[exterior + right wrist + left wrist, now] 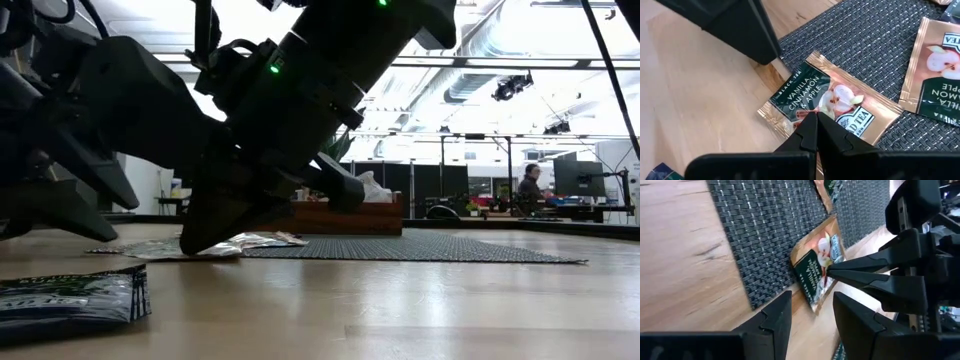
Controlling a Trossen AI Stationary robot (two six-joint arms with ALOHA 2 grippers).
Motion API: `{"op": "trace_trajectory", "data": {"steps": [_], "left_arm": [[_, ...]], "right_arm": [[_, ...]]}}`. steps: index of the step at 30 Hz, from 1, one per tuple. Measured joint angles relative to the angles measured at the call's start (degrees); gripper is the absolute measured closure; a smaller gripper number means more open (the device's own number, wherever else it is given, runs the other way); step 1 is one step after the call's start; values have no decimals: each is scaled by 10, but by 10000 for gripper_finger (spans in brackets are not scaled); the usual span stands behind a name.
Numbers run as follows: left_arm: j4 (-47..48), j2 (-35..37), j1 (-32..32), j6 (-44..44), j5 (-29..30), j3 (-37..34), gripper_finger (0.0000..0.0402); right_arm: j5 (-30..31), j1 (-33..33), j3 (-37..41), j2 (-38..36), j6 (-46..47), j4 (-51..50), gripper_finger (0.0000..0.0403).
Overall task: Pick & Place Tea
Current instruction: Put the brown tea bag into the middle section of the wooden organizer
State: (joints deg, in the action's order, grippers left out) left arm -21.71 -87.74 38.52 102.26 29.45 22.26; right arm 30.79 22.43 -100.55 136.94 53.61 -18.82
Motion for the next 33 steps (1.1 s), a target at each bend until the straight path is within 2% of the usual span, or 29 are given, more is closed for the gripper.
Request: {"op": "trace_trajectory", "data": {"steps": [5, 15, 33], "left_arm": [[-12, -28, -1, 12, 1, 9, 259], [93, -36, -22, 7, -34, 67, 259], [56, -81, -38, -5, -52, 72, 260]], "right_arm": [[-1, 0, 0, 0, 0, 0, 403], [-1, 0, 0, 0, -1, -1, 403], [-3, 1, 1, 1, -11, 2, 403]]}}
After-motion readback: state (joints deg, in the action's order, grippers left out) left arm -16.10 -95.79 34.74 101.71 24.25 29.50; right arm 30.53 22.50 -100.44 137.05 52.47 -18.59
